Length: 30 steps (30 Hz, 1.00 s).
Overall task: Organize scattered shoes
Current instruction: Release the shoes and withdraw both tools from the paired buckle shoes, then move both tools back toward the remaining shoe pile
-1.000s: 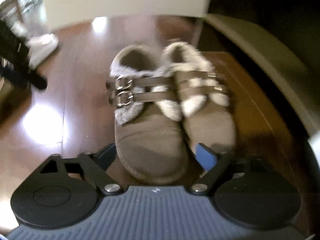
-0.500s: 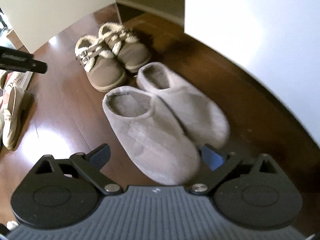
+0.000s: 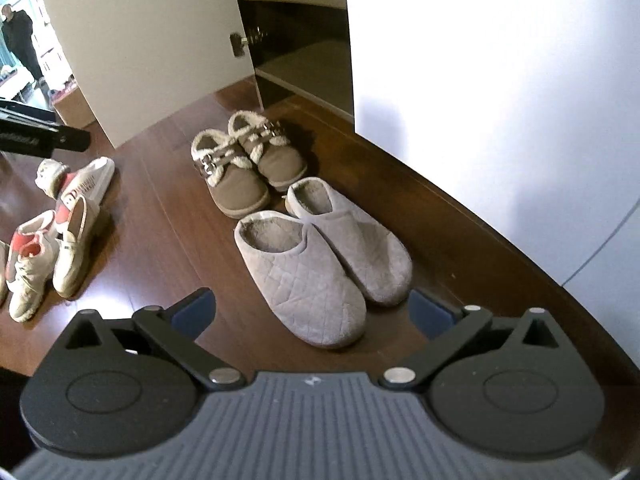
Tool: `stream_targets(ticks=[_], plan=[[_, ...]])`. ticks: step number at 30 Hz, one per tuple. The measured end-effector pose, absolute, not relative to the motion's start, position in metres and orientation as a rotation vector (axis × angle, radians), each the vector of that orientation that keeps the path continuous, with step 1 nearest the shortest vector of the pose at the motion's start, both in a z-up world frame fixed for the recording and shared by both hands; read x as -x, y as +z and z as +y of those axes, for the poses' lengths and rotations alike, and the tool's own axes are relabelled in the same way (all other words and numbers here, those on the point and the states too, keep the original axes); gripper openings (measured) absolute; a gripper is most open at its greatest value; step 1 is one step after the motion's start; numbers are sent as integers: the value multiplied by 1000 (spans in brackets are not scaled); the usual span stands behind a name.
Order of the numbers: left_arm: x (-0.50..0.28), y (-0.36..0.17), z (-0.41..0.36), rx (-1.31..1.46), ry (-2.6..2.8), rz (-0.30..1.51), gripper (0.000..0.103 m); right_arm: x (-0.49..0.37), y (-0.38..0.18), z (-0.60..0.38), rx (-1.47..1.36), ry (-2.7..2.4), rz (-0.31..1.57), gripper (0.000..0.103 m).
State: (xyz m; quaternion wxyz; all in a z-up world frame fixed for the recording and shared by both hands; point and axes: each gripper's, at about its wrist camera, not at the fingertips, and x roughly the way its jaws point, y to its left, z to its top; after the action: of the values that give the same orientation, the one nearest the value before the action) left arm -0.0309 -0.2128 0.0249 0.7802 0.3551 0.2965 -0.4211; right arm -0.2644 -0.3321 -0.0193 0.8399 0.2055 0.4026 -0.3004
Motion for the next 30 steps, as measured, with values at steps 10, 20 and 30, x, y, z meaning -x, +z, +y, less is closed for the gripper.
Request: stream_targets(ticks=[10, 20, 30], plan=[[2, 87, -118, -598, -745, 658, 83, 252, -21, -309, -425, -511, 878, 102], [-69, 95, 61, -360, -263, 819, 87, 186, -72, -310, -402, -478, 1058, 102], [-86, 73, 121, -280, -84, 919, 89, 78, -123, -273, -349, -333, 1186, 102]])
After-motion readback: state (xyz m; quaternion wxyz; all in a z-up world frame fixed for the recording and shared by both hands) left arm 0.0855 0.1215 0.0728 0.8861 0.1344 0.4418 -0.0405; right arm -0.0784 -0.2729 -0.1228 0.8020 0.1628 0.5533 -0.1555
